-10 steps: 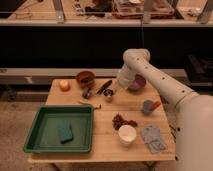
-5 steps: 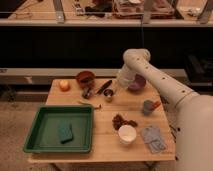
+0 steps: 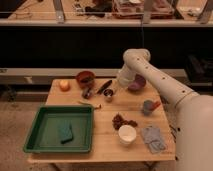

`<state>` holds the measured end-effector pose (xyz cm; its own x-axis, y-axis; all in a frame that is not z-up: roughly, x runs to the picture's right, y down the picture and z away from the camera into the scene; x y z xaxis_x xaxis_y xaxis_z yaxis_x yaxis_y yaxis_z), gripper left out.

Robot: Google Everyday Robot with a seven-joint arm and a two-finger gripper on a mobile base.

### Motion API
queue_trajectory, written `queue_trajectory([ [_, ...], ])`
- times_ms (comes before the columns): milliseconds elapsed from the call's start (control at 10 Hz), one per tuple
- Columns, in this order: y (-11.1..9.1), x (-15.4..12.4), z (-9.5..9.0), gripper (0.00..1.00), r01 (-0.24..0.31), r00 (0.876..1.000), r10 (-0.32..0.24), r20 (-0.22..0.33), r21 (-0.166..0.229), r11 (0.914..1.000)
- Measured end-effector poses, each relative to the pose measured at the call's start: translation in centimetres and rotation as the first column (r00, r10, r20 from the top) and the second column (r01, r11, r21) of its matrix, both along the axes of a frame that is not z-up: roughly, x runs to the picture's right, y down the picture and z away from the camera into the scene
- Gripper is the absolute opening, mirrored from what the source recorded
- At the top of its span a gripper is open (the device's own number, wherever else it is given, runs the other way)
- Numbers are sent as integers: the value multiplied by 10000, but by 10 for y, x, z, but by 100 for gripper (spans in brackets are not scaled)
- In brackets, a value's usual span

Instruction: Place fork in metal cup

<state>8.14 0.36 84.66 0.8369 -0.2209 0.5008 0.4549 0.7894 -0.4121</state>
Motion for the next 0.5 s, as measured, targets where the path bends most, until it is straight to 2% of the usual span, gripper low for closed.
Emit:
queue_trajectory([
  [300,0,0,0,59,0,10000,0,0,0,10000],
  [500,0,0,0,64,0,10000,0,1,0,10000],
])
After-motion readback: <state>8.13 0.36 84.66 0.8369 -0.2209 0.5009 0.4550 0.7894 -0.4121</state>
